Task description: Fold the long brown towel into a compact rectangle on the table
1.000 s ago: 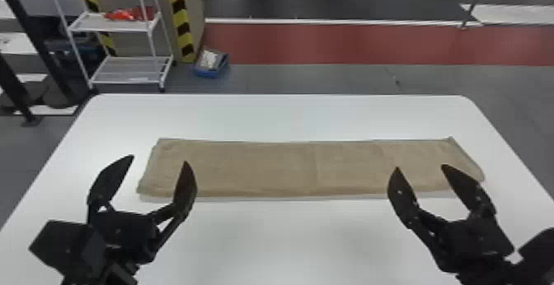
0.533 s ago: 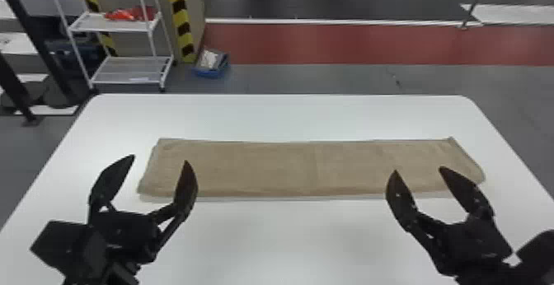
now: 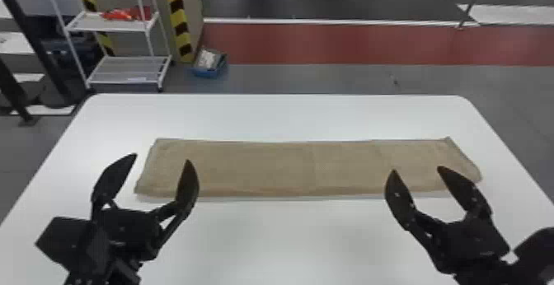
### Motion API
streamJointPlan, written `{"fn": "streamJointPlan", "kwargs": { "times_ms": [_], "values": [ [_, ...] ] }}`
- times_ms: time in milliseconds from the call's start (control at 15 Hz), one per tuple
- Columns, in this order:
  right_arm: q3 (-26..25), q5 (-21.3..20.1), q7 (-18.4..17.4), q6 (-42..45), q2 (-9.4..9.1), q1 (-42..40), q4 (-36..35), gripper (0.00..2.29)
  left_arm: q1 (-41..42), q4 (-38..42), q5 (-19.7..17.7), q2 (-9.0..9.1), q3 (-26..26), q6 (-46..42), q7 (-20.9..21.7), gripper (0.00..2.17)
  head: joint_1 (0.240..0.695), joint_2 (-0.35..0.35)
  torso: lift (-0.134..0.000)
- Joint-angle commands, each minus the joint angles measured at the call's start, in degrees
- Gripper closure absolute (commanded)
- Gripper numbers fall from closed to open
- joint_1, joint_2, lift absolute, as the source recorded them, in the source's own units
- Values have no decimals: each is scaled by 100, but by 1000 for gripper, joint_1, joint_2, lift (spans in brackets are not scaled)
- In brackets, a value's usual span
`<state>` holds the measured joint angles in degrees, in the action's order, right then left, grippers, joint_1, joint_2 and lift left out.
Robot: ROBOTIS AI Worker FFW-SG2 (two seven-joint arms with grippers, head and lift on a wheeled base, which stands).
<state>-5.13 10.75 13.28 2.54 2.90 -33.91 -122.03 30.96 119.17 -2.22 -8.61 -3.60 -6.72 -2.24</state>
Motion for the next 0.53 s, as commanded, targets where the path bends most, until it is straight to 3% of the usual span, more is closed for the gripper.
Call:
{"fn": "streamJointPlan", "kwargs": {
  "times_ms": [0, 133, 333, 400, 467],
  "values": [
    [-23, -55, 0, -74, 0, 280, 268, 144, -82, -131, 2, -9, 0, 0, 4, 137, 695, -26, -125],
    [3, -82, 70, -144, 35, 754, 663, 144, -257, -281, -42, -9, 9, 70, 21, 137, 695, -27, -125],
    [258, -301, 114, -742, 123, 1642, 1270, 184, -873, -650, -323, -9, 61, 844, 83, 137, 695, -17, -125],
    [399, -372, 140, -848, 176, 1932, 1498, 221, -1189, -975, -481, -9, 96, 914, 92, 137, 695, -6, -125],
    [513, -415, 316, -1076, 202, 2187, 1709, 319, -1444, -1230, -912, -27, 237, 1107, 118, 137, 695, 8, -125]
  ]
}}
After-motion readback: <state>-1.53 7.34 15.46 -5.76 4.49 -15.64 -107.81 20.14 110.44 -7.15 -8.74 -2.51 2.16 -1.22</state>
